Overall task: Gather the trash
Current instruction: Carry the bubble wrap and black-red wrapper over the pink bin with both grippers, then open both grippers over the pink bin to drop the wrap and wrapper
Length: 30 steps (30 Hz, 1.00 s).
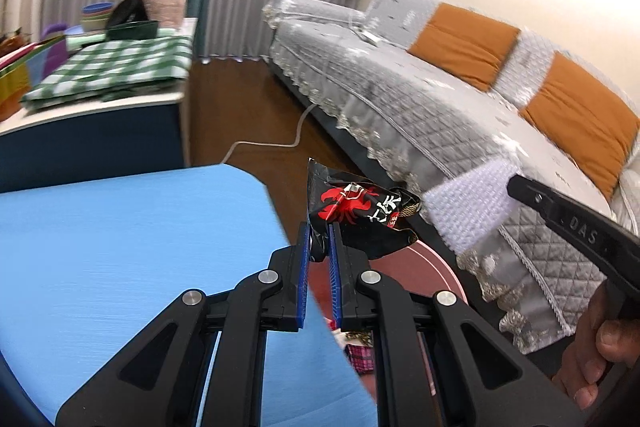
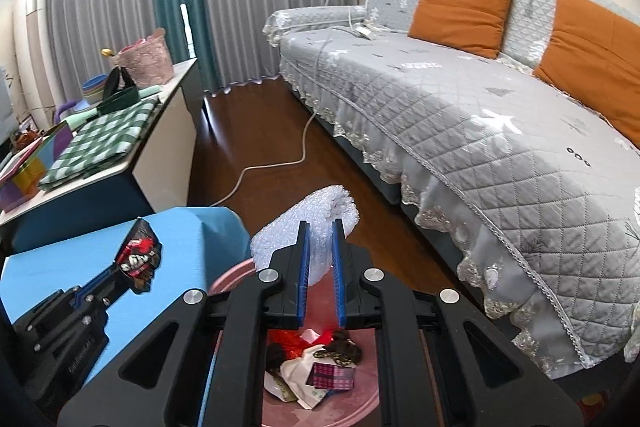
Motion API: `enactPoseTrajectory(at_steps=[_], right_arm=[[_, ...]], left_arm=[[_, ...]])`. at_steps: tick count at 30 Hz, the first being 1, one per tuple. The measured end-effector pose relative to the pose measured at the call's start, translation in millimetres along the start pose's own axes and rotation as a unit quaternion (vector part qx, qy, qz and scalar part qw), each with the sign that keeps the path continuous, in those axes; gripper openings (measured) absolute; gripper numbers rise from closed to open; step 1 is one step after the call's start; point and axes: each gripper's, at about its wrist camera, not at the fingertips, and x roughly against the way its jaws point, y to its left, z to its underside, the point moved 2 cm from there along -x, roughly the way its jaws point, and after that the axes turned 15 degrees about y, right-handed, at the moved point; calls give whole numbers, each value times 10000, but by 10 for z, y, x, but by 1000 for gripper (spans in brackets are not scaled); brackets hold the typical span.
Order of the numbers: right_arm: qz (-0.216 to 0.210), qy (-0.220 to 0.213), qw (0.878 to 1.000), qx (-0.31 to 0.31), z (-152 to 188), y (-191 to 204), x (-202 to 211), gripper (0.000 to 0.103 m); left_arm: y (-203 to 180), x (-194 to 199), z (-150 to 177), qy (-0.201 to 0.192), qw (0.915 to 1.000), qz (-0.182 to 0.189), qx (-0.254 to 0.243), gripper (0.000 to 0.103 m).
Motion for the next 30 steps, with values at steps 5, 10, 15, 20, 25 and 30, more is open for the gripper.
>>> enactPoseTrajectory(at_steps=[5, 10, 15, 20, 25, 30], right_arm=[[74, 42, 10000, -38, 6, -98, -58, 11], [82, 82, 9999, -60, 5, -148, -109, 11], [69, 108, 9999, -75, 6, -168, -132, 11], [49, 132, 9999, -95, 13, -189, -143, 11], [38, 129, 9999, -98, 12, -197, -130, 11], [53, 161, 9998, -137, 12, -209, -131, 18]], left_arm=[[-189, -123, 51, 140, 9995, 44, -291, 9], [-263, -208, 85, 249, 9989, 55, -389, 9], [-325, -235, 99, 298, 9984, 65, -479, 9], [-346, -256, 116, 349, 9980, 99, -527, 9], [-366, -253, 103, 354, 9978, 126, -554, 9], [-386, -260, 107, 388, 9972, 174, -611, 11]])
